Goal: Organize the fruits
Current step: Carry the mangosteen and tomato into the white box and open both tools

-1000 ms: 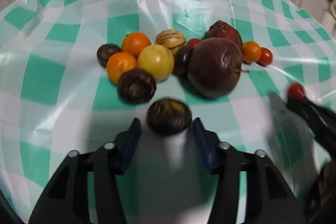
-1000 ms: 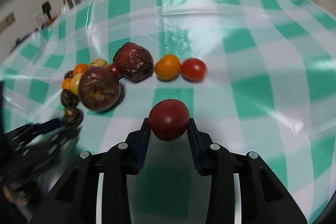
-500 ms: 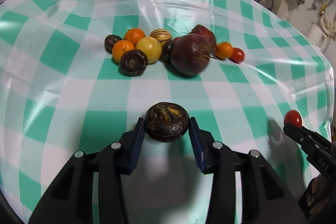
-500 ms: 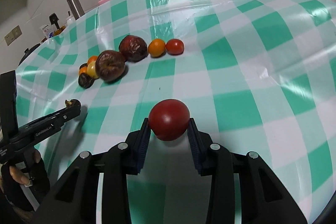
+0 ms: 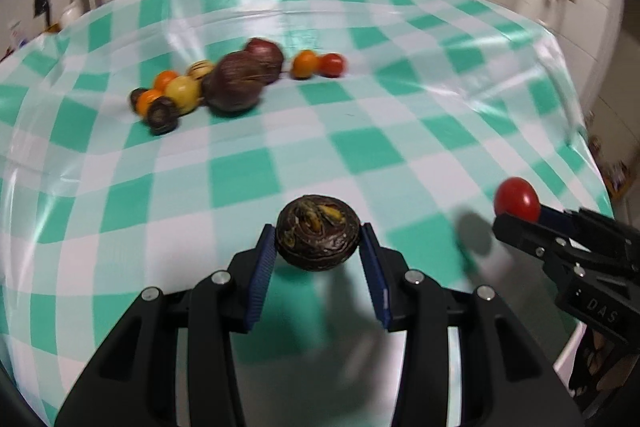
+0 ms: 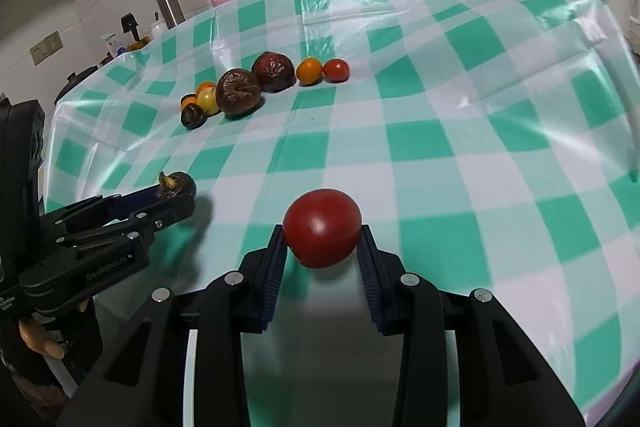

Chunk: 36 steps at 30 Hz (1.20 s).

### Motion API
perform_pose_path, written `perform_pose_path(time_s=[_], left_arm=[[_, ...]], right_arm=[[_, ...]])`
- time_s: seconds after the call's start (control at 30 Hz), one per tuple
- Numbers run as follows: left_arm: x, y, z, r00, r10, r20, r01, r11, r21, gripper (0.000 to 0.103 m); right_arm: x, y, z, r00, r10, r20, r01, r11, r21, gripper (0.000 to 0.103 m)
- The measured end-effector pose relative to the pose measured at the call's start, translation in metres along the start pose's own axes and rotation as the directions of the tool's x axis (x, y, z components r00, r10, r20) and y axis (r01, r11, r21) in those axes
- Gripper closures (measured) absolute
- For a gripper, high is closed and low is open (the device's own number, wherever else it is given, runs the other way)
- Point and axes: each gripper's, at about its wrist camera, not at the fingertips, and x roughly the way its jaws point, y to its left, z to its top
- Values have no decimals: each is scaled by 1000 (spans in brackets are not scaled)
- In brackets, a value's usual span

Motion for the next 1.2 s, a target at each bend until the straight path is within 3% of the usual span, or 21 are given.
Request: perform_pose_path(time_s=[0.2, 0.4, 0.53, 0.7, 0.8, 0.87, 0.97, 1.2], left_arm=[[-27, -52, -5, 996, -82, 47, 75, 989, 131, 60], [-57, -116, -14, 976, -207, 69, 178, 937, 299, 60], [-72, -162, -24, 956, -289, 43, 246, 875, 416, 60], [-78, -227, -51, 915, -396, -79, 369, 738, 565, 60], [-76, -259, -70, 894, -424, -147, 415, 656, 630, 60], [-69, -280, -85, 882, -429, -196, 439, 597, 671, 60], [-55, -300, -103, 871, -410, -270, 470, 539, 699, 60], [4, -325, -138, 843, -320, -432, 537, 458, 709, 60]], right_arm=[[-48, -37, -35, 999, -38, 35, 37, 998, 43, 67], [-102, -82, -66, 989, -109, 102, 96, 988, 120, 66], [-135, -120, -92, 975, -193, 106, 167, 963, 214, 66], [-154, -162, -127, 956, -288, 55, 258, 915, 309, 66], [-152, -186, -150, 946, -324, -14, 306, 879, 365, 66], [-147, -198, -166, 943, -328, -55, 322, 859, 399, 66], [-139, -210, -183, 939, -330, -99, 339, 837, 429, 66], [-118, -227, -209, 924, -336, -184, 383, 808, 448, 66]])
